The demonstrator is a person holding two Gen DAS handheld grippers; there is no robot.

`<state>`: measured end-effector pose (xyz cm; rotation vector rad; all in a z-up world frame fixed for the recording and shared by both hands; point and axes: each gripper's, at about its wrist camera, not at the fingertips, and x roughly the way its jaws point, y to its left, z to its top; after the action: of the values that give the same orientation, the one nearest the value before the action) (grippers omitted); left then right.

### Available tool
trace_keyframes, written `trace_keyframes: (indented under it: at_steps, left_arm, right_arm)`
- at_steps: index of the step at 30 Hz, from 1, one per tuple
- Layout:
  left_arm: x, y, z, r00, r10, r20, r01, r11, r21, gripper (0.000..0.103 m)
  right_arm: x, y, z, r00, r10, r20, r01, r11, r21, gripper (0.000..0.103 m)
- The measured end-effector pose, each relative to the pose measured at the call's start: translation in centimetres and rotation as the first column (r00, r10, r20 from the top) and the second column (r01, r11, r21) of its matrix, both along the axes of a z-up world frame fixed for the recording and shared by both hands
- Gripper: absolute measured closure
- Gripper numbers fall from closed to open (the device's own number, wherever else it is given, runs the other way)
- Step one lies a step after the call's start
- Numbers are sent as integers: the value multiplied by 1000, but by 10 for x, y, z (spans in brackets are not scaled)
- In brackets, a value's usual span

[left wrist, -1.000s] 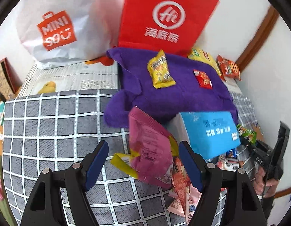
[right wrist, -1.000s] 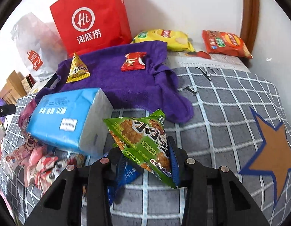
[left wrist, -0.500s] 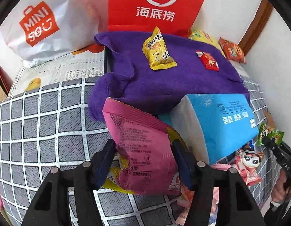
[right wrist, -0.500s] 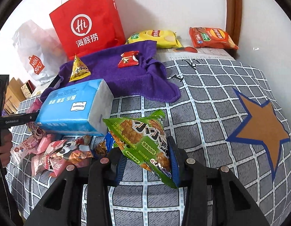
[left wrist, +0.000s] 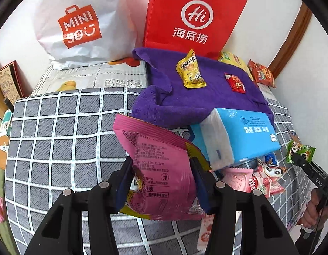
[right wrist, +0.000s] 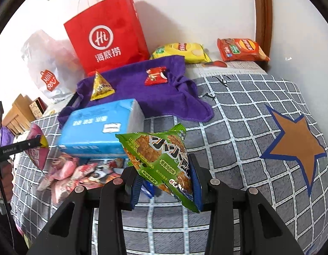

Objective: Organize snacks
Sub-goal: 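Carry the green bag in the right tool while the left tool carries the pink bag toward the towel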

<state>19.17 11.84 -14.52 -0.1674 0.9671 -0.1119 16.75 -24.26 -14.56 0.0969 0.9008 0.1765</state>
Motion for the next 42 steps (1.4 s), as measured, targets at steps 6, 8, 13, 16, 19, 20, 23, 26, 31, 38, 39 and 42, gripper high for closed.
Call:
trace_keyframes:
  at_steps: [6, 8, 13, 16, 19, 20, 23, 26, 31, 38, 39, 42]
  left_arm:
    - [-18, -3, 10, 1000, -16, 22, 17, 999, -30, 53]
    - [-23, -6, 15, 999, -19, 33, 20, 999, -27, 53]
    - [-39, -10, 23, 998, -19, 52, 20, 999, -25, 53]
    - [-48, -12, 28, 998, -19, 56, 21, 999, -41, 53]
    - [-56, -15, 33, 998, -17, 65, 19, 999, -34, 53]
    - [-59, -16, 35, 998, -18, 67, 20, 999, -35, 53]
    - [-64, -21, 41, 997, -29, 75, 33, 998, -48, 53]
    - [-70, -26, 47, 995, -39, 89, 43, 998, -43, 53]
    - [-78, -36, 55, 992, -57, 111, 62, 997, -39, 53]
    - [-79, -44, 58, 992, -68, 107, 74, 996, -56, 53]
    - [-79, -46, 59, 992, -71, 107, 78, 995, -58, 53]
    - [-80, -49, 62, 990, -78, 114, 85, 994, -64, 53]
  right_arm:
    - [-6, 13, 11, 1000, 15, 23, -15, 1000, 8, 64]
    - [-9, 15, 14, 999, 21, 29, -22, 1000, 15, 64]
    - [-16, 22, 19, 998, 41, 41, -42, 999, 21, 63]
    - [-21, 25, 23, 997, 54, 50, -55, 998, 25, 64]
    - [-25, 30, 28, 996, 67, 62, -68, 997, 25, 63]
    - [-27, 31, 29, 995, 70, 65, -72, 997, 26, 63]
    - [-32, 32, 34, 994, 73, 77, -76, 996, 38, 63]
    - [-37, 33, 39, 994, 73, 82, -77, 996, 44, 63]
    - [-48, 36, 47, 993, 75, 97, -78, 996, 33, 63]
    - [-59, 35, 55, 991, 76, 109, -81, 996, 44, 63]
    - [-61, 35, 57, 991, 76, 112, -81, 996, 44, 63]
    - [-64, 36, 62, 989, 83, 120, -88, 995, 40, 63]
